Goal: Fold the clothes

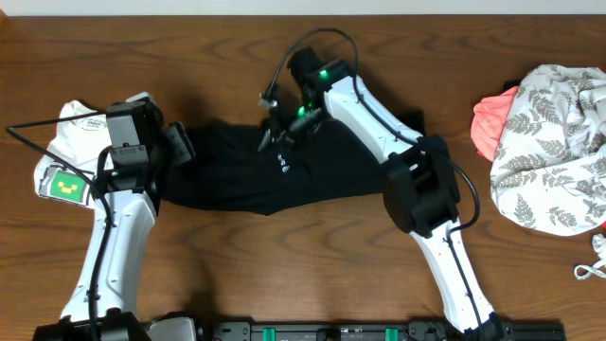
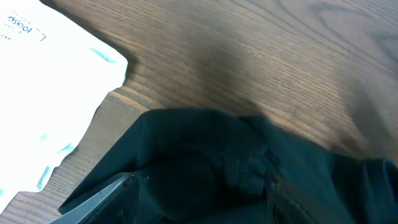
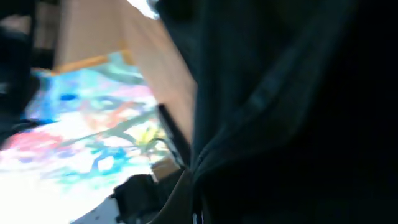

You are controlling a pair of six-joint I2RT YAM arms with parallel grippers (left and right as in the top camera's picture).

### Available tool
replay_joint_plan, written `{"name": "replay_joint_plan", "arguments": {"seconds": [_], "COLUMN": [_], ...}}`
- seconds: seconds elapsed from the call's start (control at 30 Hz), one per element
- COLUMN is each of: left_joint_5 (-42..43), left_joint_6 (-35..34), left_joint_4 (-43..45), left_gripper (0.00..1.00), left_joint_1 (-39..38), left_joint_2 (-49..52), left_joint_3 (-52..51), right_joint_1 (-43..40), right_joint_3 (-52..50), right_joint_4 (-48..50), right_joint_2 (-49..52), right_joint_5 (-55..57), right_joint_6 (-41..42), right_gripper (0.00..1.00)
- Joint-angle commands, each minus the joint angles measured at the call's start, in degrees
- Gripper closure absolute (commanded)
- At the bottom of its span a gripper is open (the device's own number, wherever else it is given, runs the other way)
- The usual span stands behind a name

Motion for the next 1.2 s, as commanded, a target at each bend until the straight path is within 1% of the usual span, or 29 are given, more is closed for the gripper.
{"name": "replay_joint_plan", "arguments": {"seconds": [0.0,0.1,0.13,0.17,0.27,0.37,0.5,0.57,0.77,0.9,0.97,1.0,1.07,1.17], "left_joint_5": [0.0,0.0,0.0,0.0,0.0,0.0,0.0,0.0,0.0,0.0,0.0,0.0,0.0,0.0], "left_joint_6": [-0.8,-0.8,-0.8,-0.8,-0.8,-0.8,-0.8,-0.8,-0.8,-0.8,-0.8,-0.8,-0.8,-0.8], "left_joint_4": [0.3,0.3,0.3,0.3,0.3,0.3,0.3,0.3,0.3,0.3,0.3,0.3,0.3,0.2], "left_gripper": [0.34,0.34,0.34,0.34,0.34,0.34,0.34,0.34,0.34,0.34,0.33,0.34,0.33,0.34], "left_joint_1": [0.2,0.2,0.2,0.2,0.2,0.2,0.2,0.2,0.2,0.2,0.2,0.2,0.1,0.1], "left_joint_2": [0.3,0.3,0.3,0.3,0.3,0.3,0.3,0.3,0.3,0.3,0.3,0.3,0.3,0.3], "left_joint_3": [0.1,0.1,0.1,0.1,0.1,0.1,0.1,0.1,0.1,0.1,0.1,0.1,0.1,0.1], "right_joint_1": [1.0,1.2,1.2,1.2,1.2,1.2,1.0,0.7,-0.9,-1.4,-1.3,-1.0,-0.5,0.8], "right_joint_3": [0.9,0.9,0.9,0.8,0.8,0.8,0.9,1.1,3.2,3.5,3.5,3.5,3.2,3.0], "right_joint_4": [-4.0,-7.3,-8.1,-9.0,-11.2,-13.0,-13.2,-13.2,-12.9,-8.4,-5.8,-4.2,-2.1,1.9], "right_joint_2": [0.4,0.4,0.4,0.4,0.4,0.4,0.4,0.0,-5.7,-11.4,-12.6,-12.5,-11.8,-9.3], "right_joint_5": [11.3,17.5,19.0,20.7,25.5,29.0,30.1,29.4,29.1,29.1,29.1,29.0,29.0,27.5], "right_joint_6": [-0.4,-0.4,-0.4,-0.4,-0.4,-0.4,-1.0,-3.7,-7.6,-11.0,-12.7,-12.7,-12.6,-12.5], "right_gripper": [0.98,0.96,0.94,0.88,0.76,0.71,0.75,0.76,0.78,0.79,0.84,0.87,0.88,0.89]}}
